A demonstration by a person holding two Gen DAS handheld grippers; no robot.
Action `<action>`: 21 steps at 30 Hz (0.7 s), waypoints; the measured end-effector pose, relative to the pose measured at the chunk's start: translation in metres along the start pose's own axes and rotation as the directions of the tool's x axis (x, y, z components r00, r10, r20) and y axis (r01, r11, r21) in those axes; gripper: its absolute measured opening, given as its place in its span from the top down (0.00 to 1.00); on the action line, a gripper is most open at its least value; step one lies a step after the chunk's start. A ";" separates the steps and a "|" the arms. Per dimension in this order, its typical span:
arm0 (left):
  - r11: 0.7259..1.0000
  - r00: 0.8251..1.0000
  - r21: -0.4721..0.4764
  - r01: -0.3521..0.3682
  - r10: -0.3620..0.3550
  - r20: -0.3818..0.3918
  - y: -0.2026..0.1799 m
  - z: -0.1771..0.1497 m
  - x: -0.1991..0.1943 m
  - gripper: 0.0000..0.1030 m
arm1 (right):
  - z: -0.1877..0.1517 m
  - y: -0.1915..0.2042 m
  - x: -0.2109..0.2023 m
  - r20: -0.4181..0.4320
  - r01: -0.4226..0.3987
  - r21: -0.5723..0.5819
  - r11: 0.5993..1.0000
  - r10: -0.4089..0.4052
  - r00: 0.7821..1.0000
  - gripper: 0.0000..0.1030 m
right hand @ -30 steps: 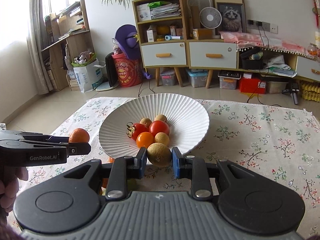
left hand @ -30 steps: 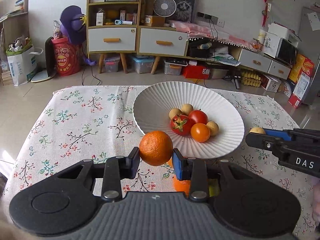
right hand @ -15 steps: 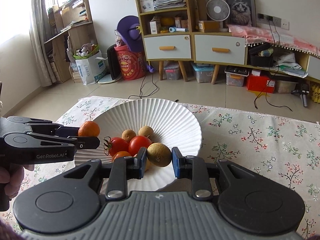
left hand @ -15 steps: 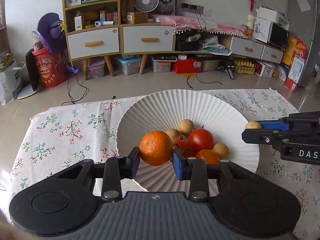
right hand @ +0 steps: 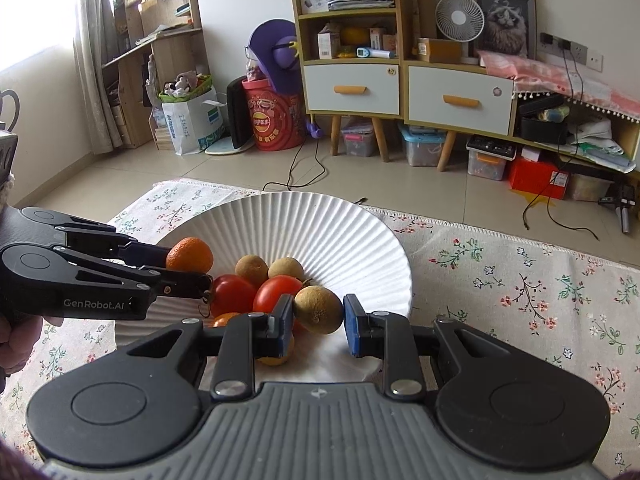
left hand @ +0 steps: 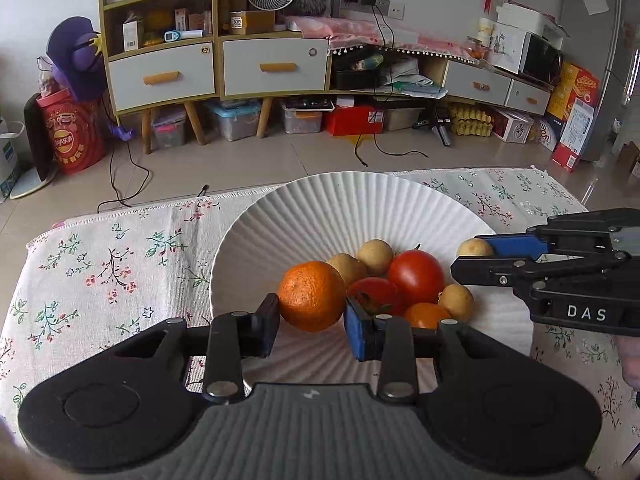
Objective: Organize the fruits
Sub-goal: 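Open both tools to release the mandarin and kiwi into the bowl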
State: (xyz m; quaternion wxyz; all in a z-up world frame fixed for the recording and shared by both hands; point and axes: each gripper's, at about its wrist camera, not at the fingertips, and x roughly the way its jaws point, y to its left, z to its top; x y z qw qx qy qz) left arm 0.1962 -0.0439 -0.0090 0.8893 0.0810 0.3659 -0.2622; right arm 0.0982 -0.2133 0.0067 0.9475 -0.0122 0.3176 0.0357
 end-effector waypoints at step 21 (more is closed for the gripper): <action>0.999 1.000 0.037 -0.016 0.015 0.016 -0.014 0.000 -0.020 0.47 | 0.007 0.000 -0.022 0.017 0.030 0.039 0.999 -0.030 0.999 0.46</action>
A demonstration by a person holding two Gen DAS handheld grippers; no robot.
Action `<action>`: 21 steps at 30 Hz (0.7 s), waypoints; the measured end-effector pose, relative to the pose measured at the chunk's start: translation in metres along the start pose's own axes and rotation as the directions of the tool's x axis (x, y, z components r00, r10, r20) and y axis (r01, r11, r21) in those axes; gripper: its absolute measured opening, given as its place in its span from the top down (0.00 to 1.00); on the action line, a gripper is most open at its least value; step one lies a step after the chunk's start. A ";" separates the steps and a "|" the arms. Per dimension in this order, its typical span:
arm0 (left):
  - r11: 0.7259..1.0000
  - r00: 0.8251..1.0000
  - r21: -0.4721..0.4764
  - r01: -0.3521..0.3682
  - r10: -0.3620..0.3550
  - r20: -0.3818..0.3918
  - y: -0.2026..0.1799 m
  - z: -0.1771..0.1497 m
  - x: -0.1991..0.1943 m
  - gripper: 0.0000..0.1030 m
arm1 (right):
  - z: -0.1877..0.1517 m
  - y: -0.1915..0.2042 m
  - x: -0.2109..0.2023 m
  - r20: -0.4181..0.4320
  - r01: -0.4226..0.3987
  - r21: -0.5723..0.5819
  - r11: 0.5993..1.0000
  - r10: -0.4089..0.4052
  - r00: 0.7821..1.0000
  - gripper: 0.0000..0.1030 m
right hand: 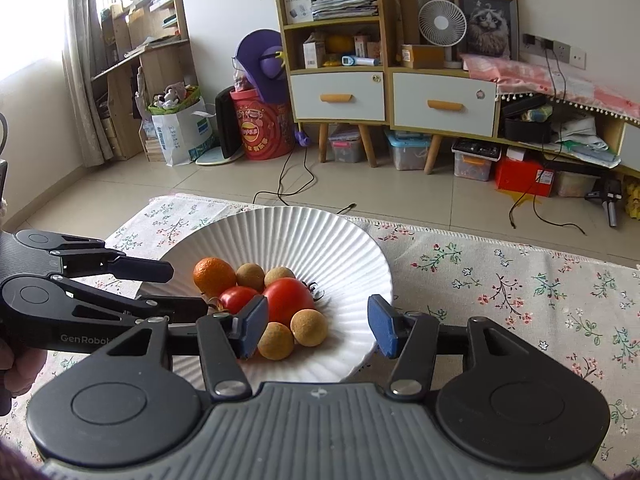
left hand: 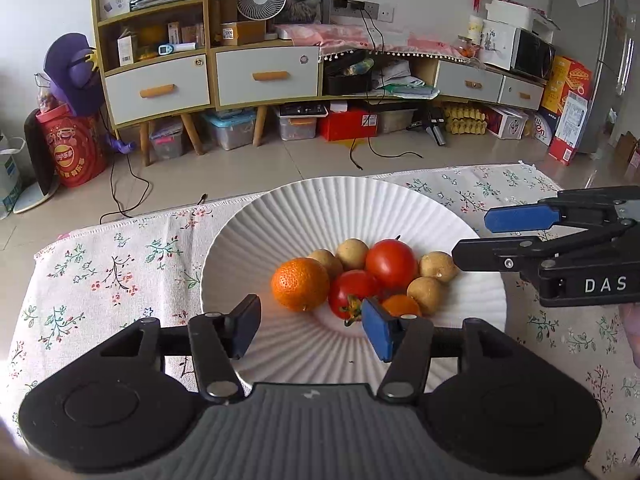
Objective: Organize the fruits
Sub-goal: 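Open both tools to release the mandarin and kiwi into the bowl, then move both open tools back toward the green tomatoes on the table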
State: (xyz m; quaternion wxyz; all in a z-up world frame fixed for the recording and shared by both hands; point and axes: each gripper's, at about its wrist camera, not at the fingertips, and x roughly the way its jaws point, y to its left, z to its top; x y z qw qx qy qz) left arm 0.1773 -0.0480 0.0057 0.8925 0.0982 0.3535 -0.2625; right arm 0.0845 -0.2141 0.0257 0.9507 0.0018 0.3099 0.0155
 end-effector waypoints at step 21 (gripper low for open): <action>0.995 0.995 0.011 -0.098 0.098 -0.006 -0.010 -0.020 -0.061 0.13 | -0.012 0.011 -0.040 -0.026 0.110 0.076 0.991 -0.108 0.994 0.08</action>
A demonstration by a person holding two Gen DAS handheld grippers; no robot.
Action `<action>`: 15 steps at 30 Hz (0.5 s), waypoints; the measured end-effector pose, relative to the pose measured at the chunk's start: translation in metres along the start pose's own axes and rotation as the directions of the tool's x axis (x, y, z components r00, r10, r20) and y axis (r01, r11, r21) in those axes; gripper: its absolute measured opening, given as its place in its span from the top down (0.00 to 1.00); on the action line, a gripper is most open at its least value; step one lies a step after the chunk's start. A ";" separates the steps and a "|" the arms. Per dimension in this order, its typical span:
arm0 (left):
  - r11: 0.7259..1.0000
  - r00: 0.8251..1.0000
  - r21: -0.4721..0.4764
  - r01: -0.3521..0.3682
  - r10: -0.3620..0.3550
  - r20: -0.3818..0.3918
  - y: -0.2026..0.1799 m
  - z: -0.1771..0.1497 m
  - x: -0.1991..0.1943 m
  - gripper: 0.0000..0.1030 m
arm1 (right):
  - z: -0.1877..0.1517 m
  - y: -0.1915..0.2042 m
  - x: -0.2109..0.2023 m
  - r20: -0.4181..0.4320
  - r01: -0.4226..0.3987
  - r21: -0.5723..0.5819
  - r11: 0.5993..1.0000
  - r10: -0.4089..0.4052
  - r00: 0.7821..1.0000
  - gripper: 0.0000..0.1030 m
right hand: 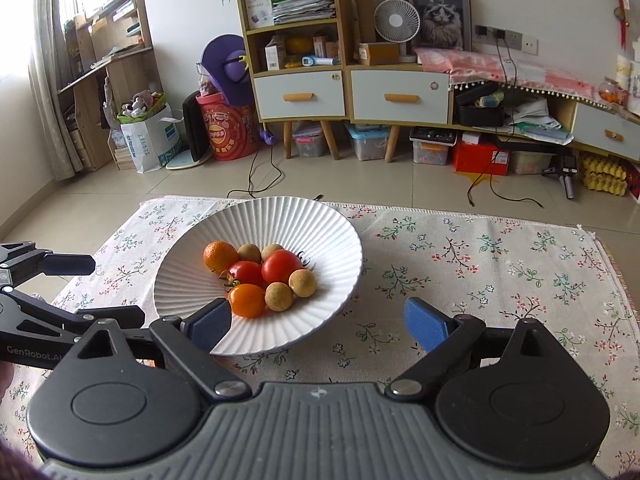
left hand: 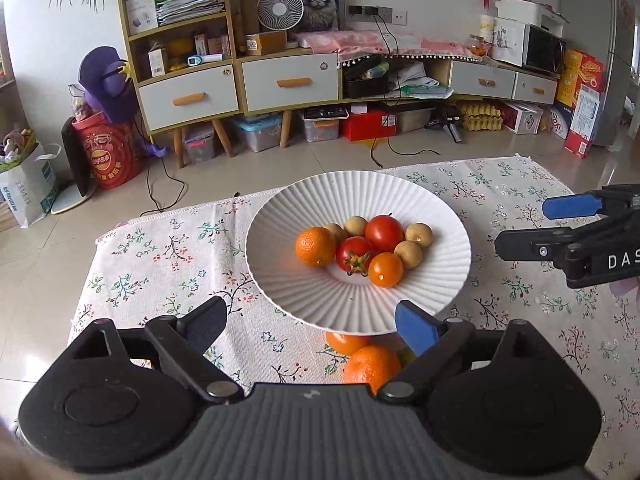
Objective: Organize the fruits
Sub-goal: 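Move both open tools back toward the green tomatoes on the table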
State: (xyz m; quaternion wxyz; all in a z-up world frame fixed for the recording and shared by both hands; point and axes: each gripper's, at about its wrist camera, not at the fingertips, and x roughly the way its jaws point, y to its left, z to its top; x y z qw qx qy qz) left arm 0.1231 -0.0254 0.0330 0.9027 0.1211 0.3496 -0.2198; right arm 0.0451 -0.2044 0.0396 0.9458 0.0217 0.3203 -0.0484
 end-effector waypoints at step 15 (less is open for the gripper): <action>1.000 0.998 -0.028 -0.014 0.013 -0.059 -0.001 -0.046 -0.016 0.05 | -0.030 0.009 -0.009 -0.026 0.040 -0.004 0.999 -0.040 0.999 0.01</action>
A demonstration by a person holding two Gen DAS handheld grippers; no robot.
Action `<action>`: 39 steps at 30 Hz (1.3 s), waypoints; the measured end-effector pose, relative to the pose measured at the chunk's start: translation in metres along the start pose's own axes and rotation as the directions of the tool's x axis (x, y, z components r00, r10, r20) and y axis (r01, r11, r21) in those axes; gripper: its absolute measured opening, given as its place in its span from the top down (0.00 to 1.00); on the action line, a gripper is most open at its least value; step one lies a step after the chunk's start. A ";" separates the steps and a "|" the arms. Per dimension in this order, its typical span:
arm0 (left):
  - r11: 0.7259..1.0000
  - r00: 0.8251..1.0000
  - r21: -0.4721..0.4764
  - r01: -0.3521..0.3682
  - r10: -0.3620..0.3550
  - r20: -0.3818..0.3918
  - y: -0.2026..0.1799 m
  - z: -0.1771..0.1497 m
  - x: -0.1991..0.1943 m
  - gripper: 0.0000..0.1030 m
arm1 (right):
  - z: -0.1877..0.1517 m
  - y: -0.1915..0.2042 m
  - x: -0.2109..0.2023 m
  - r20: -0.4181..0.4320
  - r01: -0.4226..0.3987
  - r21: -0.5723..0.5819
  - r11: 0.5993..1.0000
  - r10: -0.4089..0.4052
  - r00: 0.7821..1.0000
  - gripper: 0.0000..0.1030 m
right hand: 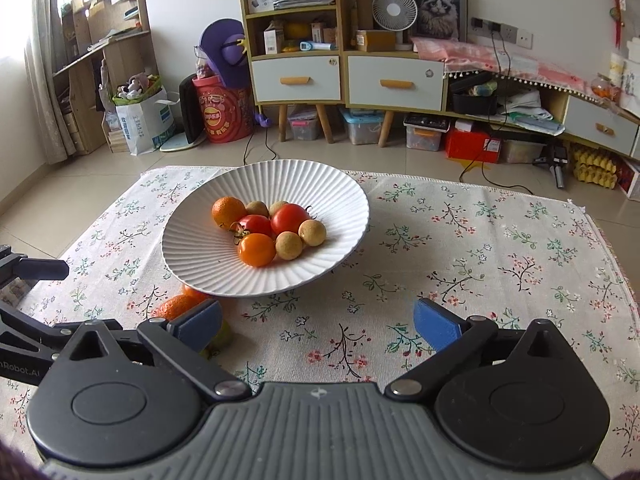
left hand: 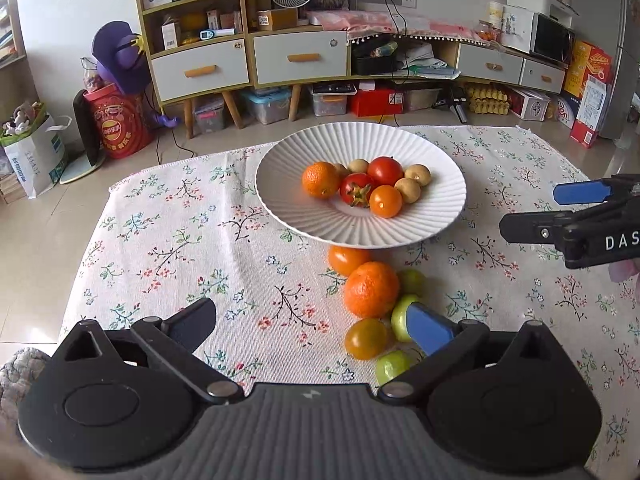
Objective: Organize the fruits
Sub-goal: 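Move both open tools back toward the green tomatoes on the table, then close the left tool on a green tomato while the right tool grasps another green tomato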
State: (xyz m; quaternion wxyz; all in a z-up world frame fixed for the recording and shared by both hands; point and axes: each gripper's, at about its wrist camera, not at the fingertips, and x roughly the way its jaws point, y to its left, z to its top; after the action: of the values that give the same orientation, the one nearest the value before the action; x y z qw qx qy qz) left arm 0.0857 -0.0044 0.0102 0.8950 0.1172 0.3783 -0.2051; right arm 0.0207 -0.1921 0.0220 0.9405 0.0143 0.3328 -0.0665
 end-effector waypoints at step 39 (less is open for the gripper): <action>0.986 0.985 -0.019 0.167 -0.168 -0.037 -0.030 -0.036 0.014 0.77 | -0.045 0.022 0.009 -0.026 -0.018 -0.125 0.992 0.015 1.000 0.01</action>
State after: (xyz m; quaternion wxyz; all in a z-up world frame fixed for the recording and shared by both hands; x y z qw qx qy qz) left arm 0.0582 -0.0216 -0.0260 0.8679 0.0819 0.4058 -0.2744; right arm 0.0024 -0.1677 -0.0194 0.9359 -0.0409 0.3480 -0.0376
